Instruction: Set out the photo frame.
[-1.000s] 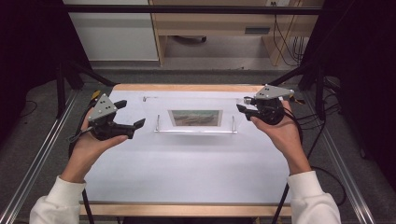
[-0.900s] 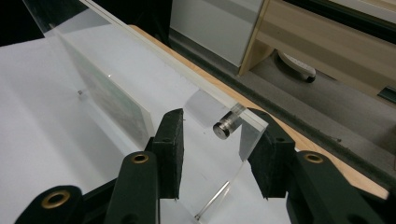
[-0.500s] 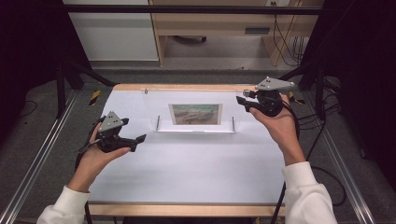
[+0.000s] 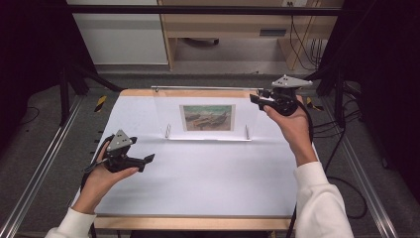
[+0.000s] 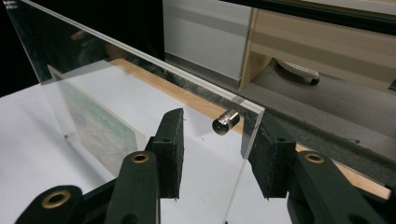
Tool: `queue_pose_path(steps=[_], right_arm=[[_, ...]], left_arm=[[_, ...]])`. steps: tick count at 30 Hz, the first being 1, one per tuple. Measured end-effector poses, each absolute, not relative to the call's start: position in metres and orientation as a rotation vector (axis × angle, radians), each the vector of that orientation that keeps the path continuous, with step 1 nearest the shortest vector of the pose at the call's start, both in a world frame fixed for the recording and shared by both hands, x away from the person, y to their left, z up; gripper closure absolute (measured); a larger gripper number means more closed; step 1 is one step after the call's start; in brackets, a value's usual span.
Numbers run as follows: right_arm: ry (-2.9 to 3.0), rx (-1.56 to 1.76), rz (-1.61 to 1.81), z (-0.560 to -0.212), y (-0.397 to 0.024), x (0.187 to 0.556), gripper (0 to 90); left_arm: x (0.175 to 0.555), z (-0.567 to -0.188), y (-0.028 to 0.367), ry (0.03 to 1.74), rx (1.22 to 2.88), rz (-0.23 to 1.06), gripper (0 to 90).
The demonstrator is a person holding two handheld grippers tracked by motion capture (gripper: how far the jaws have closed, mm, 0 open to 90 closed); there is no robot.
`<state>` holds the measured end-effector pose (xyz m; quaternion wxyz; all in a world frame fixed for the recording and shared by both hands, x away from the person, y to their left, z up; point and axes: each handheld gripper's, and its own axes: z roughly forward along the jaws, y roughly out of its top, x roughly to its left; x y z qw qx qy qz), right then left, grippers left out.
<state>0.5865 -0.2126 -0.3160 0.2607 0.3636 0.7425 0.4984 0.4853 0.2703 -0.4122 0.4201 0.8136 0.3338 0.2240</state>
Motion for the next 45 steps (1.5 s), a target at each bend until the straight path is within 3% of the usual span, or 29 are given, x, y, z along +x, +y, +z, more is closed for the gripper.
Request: queue_pose_path(steps=[25,27,32,36,41,45], right_arm=[[1.983,1.074,1.414,-0.319,-0.214,0.613,57.3],[1.977,1.063,1.393,-0.319,-0.213,0.611,52.7],[1.930,1.040,1.320,-0.315,-0.209,0.597,29.6],[1.887,1.028,1.240,-0.320,-0.208,0.578,17.5],[1.878,1.078,1.156,-0.335,-0.214,0.543,10.2],[1.887,1.095,1.134,-0.352,-0.221,0.514,10.0]], left_arm=[[0.475,-0.433,0.286,0.873,2.040,0.531,9.3],[0.474,-0.434,0.284,0.879,2.043,0.541,8.7],[0.474,-0.434,0.280,0.892,2.029,0.566,7.6],[0.474,-0.436,0.279,0.906,2.011,0.575,6.4],[0.472,-0.441,0.277,0.917,2.001,0.604,5.4],[0.471,-0.445,0.278,0.931,1.980,0.663,5.4]])
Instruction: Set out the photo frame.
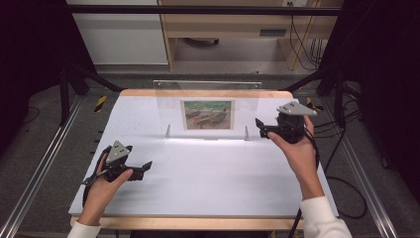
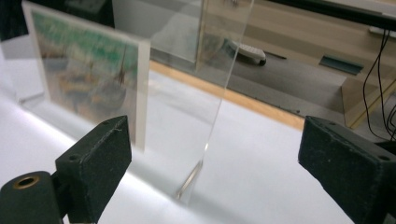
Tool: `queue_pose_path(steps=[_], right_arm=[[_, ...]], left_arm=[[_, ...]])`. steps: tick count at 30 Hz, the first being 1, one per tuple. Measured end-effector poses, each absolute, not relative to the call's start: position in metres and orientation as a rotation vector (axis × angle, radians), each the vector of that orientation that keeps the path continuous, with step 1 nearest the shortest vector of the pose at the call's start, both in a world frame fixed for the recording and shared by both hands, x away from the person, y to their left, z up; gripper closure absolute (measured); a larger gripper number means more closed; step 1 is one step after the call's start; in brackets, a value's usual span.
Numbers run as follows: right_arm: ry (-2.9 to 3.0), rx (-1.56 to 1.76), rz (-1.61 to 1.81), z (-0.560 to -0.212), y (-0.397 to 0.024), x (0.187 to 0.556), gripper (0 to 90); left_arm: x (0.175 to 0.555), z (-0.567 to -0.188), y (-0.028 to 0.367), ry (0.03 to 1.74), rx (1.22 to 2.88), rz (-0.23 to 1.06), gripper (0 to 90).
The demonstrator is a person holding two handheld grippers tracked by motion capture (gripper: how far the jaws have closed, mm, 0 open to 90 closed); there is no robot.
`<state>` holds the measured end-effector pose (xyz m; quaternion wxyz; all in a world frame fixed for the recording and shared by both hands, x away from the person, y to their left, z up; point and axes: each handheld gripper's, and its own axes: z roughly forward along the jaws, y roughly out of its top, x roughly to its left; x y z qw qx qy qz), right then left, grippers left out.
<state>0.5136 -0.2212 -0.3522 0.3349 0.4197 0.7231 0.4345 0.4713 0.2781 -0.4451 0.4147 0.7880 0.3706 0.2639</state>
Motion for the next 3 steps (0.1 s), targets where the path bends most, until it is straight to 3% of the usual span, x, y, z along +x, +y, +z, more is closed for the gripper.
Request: queue_pose_path(steps=[3], right_arm=[[1.886,1.114,1.119,-0.369,-0.229,0.494,10.2]], left_arm=[[0.471,-0.451,0.277,0.949,1.973,0.680,5.4]])
